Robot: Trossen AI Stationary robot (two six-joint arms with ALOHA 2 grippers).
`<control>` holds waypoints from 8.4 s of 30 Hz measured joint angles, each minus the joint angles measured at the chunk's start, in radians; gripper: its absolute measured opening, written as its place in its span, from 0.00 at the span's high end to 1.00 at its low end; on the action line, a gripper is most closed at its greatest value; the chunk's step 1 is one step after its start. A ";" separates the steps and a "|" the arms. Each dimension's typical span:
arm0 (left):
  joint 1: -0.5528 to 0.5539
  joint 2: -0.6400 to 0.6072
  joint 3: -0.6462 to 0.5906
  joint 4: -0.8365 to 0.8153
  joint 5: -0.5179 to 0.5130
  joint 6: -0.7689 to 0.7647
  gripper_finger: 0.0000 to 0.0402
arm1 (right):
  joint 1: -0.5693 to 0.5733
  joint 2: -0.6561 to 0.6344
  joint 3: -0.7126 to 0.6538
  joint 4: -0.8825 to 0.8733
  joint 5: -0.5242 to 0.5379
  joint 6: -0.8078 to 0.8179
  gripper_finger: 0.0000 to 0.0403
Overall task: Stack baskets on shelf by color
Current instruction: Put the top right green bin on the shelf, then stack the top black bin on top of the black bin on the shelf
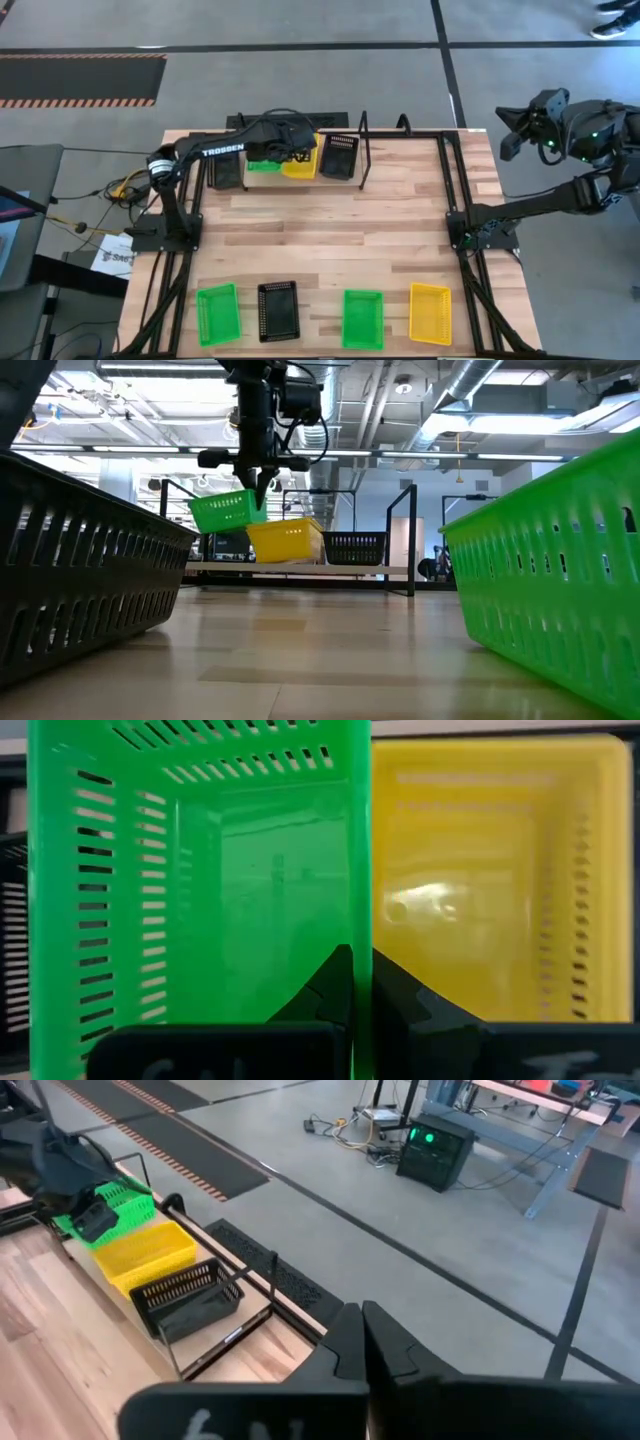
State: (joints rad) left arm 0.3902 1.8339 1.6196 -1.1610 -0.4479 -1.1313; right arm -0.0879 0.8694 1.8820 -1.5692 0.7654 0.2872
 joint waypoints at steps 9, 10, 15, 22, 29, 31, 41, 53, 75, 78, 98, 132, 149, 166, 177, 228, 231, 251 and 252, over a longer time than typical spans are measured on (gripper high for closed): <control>0.008 -0.002 0.031 0.003 -0.009 0.048 1.00 | 0.000 0.000 0.000 0.000 0.000 -0.005 1.00; 0.014 -0.002 0.031 -0.003 -0.009 0.049 1.00 | 0.000 0.000 0.000 0.000 0.000 -0.005 1.00; 0.044 -0.001 0.030 -0.043 -0.009 0.051 1.00 | 0.000 0.000 0.000 -0.001 0.000 -0.007 1.00; 0.050 0.007 0.031 -0.003 -0.003 0.066 1.00 | 0.000 0.000 0.000 -0.001 0.000 -0.007 1.00; 0.047 0.071 0.019 0.021 0.044 0.100 1.00 | 0.000 0.000 0.000 -0.002 -0.004 -0.007 1.00; 0.046 0.087 0.018 0.036 0.059 0.102 1.00 | 0.000 0.001 0.000 -0.002 -0.005 -0.007 1.00; 0.048 0.101 0.018 0.004 0.082 0.087 1.00 | 0.000 0.001 0.000 -0.002 -0.008 -0.007 1.00; 0.041 0.101 0.018 -0.007 0.080 0.071 1.00 | 0.000 0.001 0.000 -0.002 -0.008 -0.031 1.00; 0.040 0.101 0.018 -0.002 0.048 0.050 1.00 | 0.000 0.001 0.001 -0.002 -0.010 -0.049 1.00; 0.040 0.101 0.018 -0.003 0.049 0.050 1.00 | 0.000 0.001 0.000 -0.002 -0.011 -0.050 1.00; 0.030 0.164 0.011 0.026 0.074 0.052 1.00 | 0.000 0.000 0.001 -0.002 -0.037 -0.060 1.00; -0.028 0.160 0.342 -0.312 0.059 0.222 0.66 | 0.000 0.000 0.001 -0.002 -0.061 -0.062 1.00; -0.400 -0.039 0.302 -0.407 -0.177 -0.129 0.66 | 0.001 0.001 0.001 -0.002 -0.062 -0.061 1.00; -0.404 -0.593 -0.323 -0.411 -0.187 -0.507 0.84 | 0.001 0.001 0.001 -0.002 -0.062 0.075 1.00; -0.301 -0.736 -0.595 -0.411 -0.054 -0.458 0.89 | 0.000 0.001 -0.120 0.010 -0.061 0.227 1.00; 0.340 -0.950 -0.762 0.141 0.060 -0.080 0.89 | 0.243 -0.017 -0.457 0.362 -0.119 0.233 1.00; 0.354 -1.001 -0.766 0.105 0.006 -0.164 0.89 | 0.243 -0.033 -0.457 0.357 -0.117 0.234 1.00; 0.401 -0.803 -0.891 0.131 0.014 -0.285 0.89 | 0.245 -0.046 -0.457 0.356 -0.138 0.207 1.00; 0.407 -0.787 -0.891 0.133 0.014 -0.285 0.89 | 0.245 -0.046 -0.457 0.356 -0.141 0.204 1.00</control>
State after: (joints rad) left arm 0.7973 1.0467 0.7288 -1.0282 -0.4335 -1.4162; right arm 0.1570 0.8234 1.4250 -1.2132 0.6248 0.4915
